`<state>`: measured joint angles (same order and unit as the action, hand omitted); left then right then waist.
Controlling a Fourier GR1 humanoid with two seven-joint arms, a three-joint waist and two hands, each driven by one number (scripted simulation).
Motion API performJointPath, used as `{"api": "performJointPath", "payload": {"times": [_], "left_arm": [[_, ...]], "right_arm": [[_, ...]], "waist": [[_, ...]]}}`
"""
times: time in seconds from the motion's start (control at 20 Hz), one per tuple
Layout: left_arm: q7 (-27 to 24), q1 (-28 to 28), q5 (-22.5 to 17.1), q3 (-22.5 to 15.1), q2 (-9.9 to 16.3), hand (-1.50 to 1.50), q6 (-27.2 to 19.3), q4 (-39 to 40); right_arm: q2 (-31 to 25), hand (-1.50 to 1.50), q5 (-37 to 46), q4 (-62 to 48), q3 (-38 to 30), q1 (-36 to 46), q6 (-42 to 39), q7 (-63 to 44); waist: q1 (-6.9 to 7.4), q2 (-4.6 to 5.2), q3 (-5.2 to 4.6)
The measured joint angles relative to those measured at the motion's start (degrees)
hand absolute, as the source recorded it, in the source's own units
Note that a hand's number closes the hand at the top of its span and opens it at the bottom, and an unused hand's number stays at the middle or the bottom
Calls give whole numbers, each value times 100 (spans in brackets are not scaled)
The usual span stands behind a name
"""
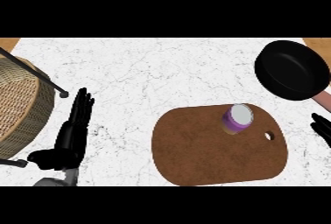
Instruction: Pick the can from the cutting board and place it in the pot
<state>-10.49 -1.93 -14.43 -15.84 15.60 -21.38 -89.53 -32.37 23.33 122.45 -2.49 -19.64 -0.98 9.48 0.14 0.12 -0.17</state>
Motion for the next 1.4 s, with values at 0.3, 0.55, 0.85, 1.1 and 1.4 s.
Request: {"api": "performJointPath", "payload": {"times": [0.3, 0.55, 0.85, 1.1, 1.4], "left_arm": [[118, -63, 64, 137, -14, 0, 161, 21], [57, 7, 164, 188, -125, 0, 249, 53], [110, 41, 293, 363, -246, 0, 401, 30], [61, 137, 485, 466, -428, 0, 521, 77], [276, 170, 655, 619, -525, 0, 661, -131]], "right_arm": [[380, -150, 801, 99, 851, 765, -420, -1462], [644, -150, 1413, -276, 1265, 1167, -699, -2094], [1024, -150, 1782, -720, 1452, 1525, -1055, -2426], [1316, -150, 2051, -1356, 1390, 1693, -924, -2018], [1573, -150, 2333, -1827, 1269, 2055, -993, -1908]], "waist": [[19, -6, 10], [19, -9, 13], [0, -11, 17], [-5, -13, 17], [-6, -13, 18]]}}
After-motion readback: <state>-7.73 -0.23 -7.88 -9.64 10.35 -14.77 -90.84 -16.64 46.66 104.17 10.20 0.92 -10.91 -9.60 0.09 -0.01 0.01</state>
